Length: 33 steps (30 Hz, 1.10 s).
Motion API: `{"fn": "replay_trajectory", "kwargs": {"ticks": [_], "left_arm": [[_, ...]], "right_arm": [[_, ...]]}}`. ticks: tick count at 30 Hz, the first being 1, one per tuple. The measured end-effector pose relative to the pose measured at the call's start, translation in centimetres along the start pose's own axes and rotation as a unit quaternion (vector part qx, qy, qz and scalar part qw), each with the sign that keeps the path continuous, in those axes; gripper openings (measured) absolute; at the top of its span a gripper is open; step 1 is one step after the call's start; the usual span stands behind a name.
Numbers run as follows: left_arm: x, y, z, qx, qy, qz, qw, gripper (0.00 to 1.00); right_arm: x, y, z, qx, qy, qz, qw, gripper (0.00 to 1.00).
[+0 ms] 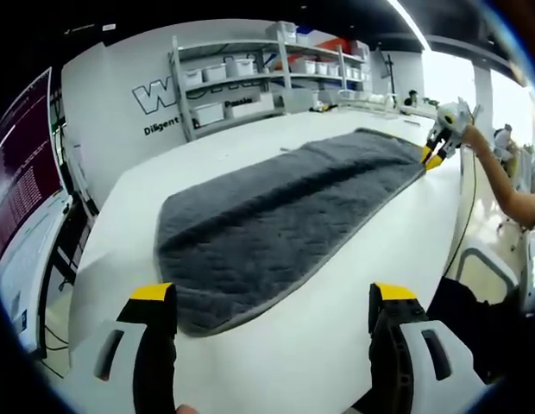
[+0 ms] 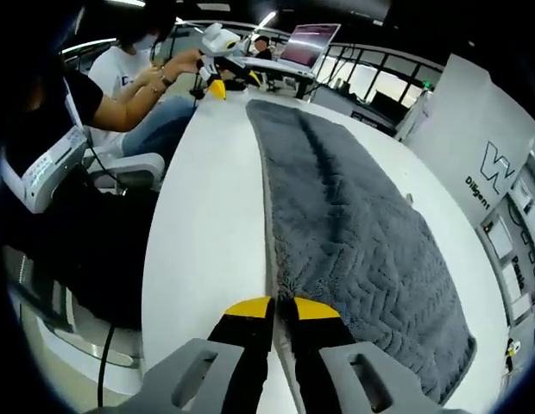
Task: Open the folded towel by lifting each exposed corner and separating the folded layers until the towel lies flat within the target outline without major curled edges
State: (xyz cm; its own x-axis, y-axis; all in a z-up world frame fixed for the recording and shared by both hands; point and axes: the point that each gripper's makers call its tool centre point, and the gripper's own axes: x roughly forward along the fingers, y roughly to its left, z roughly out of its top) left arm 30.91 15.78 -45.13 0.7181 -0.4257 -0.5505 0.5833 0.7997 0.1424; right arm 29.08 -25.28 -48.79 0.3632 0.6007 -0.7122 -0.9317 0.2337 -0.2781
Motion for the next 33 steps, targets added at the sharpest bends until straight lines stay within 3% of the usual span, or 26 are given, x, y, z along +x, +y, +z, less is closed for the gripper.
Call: {"fn": "replay_trajectory", "kwargs": {"ticks": [9, 18, 23, 26, 30, 33], "left_arm": [[-0.1, 0.2, -0.1, 0.0, 0.002, 0.0, 1.0, 0.9], [-0.6, 0.4, 0.1, 0.0, -0.002, 0.004, 1.0, 0.9], [-0.5, 0.1, 0.1, 0.0, -0.003, 0.003, 1.0, 0.9], [-0.4, 0.0, 0.0, 0.001, 0.0, 0.0, 1.0, 0.9], [-0.3, -0.2, 0.0, 0.004, 0.002, -0.005, 1.0, 0.91], [-0.3, -0.4, -0.1, 0.004, 0.004, -0.006, 1.0, 0.92]], "right_arm": [[0.1, 0.3, -0.5, 0.03, -0.004, 0.023, 0.9993, 0.05], [-1.5, 0.2, 0.9, 0.064, -0.04, 0.005, 0.9971, 0.19], [-2.4, -0.3, 0.6, 0.073, -0.022, -0.029, 0.9966, 0.36], [-2.7, -0.1, -0.1, 0.078, -0.005, -0.033, 0.9963, 0.4], [-3.3, -0.1, -0.3, 0.11, -0.011, -0.047, 0.9928, 0.5], [-3.7, -0.8, -0.2, 0.156, -0.03, -0.073, 0.9846, 0.61]]}}
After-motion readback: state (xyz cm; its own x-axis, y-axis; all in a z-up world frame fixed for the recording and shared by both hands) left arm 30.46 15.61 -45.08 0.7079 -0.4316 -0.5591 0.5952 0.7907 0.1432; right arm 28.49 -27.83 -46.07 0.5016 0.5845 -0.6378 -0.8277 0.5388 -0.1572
